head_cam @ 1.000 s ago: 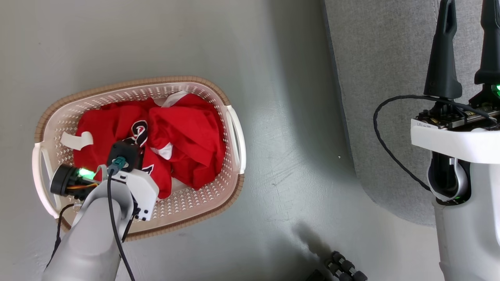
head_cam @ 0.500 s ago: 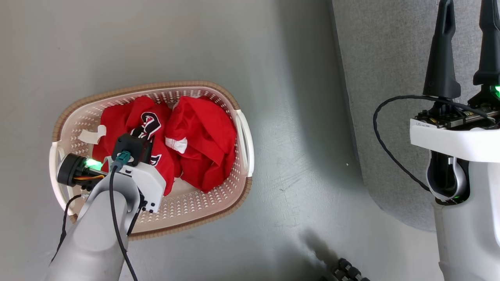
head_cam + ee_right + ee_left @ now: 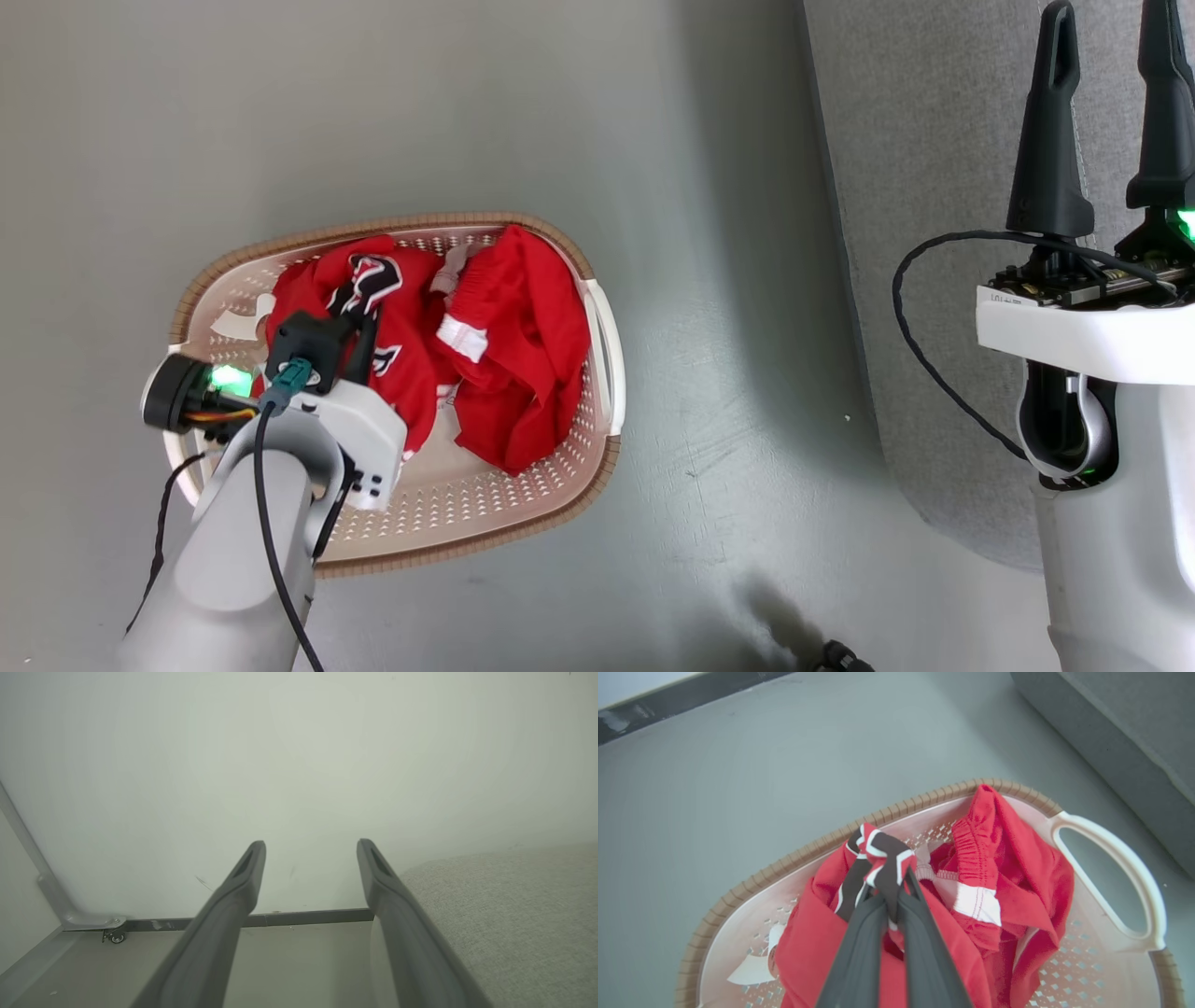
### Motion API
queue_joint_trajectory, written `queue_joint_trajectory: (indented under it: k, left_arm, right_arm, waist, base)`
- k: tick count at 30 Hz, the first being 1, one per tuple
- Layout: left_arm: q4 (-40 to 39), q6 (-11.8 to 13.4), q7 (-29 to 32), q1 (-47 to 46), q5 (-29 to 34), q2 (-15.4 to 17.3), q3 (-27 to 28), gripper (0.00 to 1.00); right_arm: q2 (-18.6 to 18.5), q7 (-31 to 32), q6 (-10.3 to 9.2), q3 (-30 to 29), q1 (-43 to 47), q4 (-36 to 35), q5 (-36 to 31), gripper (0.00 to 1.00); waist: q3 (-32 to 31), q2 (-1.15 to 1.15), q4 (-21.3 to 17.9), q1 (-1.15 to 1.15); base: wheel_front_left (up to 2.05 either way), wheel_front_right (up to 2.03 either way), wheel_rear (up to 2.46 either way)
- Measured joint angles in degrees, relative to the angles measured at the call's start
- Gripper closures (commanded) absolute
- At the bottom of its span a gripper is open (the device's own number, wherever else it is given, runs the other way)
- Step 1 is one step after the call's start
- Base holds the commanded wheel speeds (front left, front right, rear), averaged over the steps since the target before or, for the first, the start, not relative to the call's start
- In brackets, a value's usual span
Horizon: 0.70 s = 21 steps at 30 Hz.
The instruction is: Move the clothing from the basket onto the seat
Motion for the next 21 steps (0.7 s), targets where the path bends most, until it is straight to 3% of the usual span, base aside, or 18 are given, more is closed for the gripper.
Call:
queue_joint_trajectory:
  k: [21]
  left_arm:
    - [-23.92, 0.64, -0.07, 5.32, -1.16, 0.03, 1.91, 1.00]
  right_arm:
    - [-0.19, -0.04, 0.00, 0.74, 0.05, 1.90, -0.91, 0.00]
  waist:
    - [-5.82, 0.00, 2.86, 0.00]
  base:
    - [0.00, 0.00, 0.00]
